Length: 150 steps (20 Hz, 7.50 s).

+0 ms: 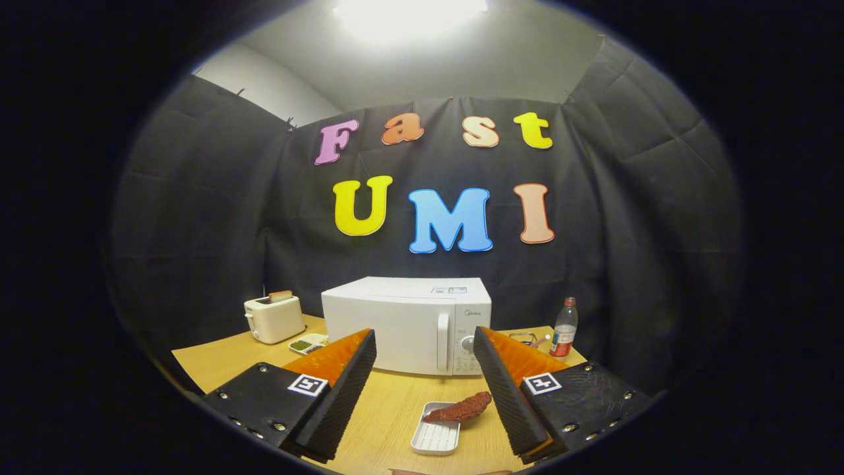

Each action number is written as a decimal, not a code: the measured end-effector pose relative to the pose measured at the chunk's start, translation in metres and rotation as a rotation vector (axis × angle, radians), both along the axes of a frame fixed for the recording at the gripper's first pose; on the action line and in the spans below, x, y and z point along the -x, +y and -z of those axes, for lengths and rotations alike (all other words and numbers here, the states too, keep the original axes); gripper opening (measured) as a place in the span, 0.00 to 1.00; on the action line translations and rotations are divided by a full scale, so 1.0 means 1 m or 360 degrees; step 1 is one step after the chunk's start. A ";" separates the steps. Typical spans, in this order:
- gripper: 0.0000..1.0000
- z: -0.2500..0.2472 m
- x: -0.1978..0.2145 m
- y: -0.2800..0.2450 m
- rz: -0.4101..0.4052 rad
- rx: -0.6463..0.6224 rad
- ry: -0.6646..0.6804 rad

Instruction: Open the microwave, put the food inside, and close the microwave door.

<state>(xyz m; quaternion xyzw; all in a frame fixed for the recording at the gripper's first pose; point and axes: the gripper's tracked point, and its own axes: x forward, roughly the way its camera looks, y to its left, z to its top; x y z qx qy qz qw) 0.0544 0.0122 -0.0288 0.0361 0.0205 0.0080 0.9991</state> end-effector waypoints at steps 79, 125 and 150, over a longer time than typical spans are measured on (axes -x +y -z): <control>0.11 0.128 -0.043 0.224 -0.0265 -0.0049 0.0055; 0.73 0.190 -0.079 -0.081 -0.0011 -0.0350 0.0240; 0.14 0.189 -0.110 -0.045 -0.0212 -0.1109 0.0434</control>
